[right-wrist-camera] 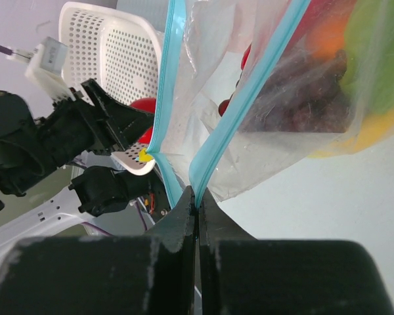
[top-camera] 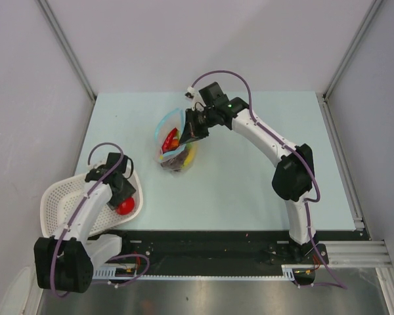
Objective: Open the zip-top bag and remove the fake food
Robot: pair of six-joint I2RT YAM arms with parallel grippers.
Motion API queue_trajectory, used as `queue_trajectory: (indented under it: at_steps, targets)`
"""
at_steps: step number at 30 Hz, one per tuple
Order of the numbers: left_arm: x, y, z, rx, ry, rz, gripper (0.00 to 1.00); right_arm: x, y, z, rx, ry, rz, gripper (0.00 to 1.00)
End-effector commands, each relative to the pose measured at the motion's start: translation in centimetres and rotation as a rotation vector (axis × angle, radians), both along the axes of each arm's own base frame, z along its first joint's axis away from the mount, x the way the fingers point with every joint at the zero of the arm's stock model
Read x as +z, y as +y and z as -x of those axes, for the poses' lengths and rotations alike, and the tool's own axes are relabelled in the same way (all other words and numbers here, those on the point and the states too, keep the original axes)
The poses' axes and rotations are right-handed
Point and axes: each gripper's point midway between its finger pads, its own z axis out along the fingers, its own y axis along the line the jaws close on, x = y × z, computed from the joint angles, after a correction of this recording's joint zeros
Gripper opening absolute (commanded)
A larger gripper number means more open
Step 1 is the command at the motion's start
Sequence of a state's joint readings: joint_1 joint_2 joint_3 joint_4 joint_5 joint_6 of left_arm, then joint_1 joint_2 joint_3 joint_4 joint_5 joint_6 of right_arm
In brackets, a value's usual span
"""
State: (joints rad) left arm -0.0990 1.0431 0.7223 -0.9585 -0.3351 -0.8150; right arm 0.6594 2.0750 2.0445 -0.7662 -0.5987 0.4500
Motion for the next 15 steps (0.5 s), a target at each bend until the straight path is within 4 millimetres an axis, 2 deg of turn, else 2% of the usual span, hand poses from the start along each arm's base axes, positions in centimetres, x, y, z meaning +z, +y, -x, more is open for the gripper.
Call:
queue_trajectory:
  at_steps: [1,2,4,5,6,9,12,13,14,15]
  targets:
    - [-1.4,-0.4,1.2,0.125,0.025,0.064,0.19,4.1,-0.1,0.5,0.014,-0.081,-0.056,0.00]
    - [-1.3,-0.5,1.2,0.137,0.021,0.068,0.43,4.2,0.0,0.6,0.017,-0.082,-0.058,0.00]
    - [-1.0,-0.5,1.0,0.137,0.006,0.070,0.65,4.2,0.0,0.6,0.018,-0.084,-0.057,0.00]
    - [-0.7,-0.4,0.9,0.141,-0.002,0.066,0.86,4.1,0.0,0.6,0.019,-0.083,-0.057,0.00]
    - [-0.4,-0.3,1.1,0.142,-0.004,0.063,0.95,4.2,0.1,0.6,0.020,-0.082,-0.058,0.00]
    - [1.3,0.1,1.0,0.122,-0.028,0.037,1.00,4.1,0.2,0.8,0.026,-0.079,-0.061,0.00]
    - [4.1,0.1,-0.4,0.013,-0.058,0.023,1.00,4.2,0.3,0.9,0.030,-0.076,-0.064,0.00]
    - [5.9,-0.3,-2.1,-0.022,-0.108,0.036,1.00,4.3,0.3,0.9,0.031,-0.079,-0.065,0.00]
    - [6.8,-0.9,-3.0,-0.106,-0.136,0.048,1.00,4.4,0.3,0.9,0.031,-0.079,-0.065,0.00]
    - [7.7,-2.5,-4.1,-0.170,-0.187,0.120,0.97,4.3,0.2,0.9,0.030,-0.079,-0.063,0.00]
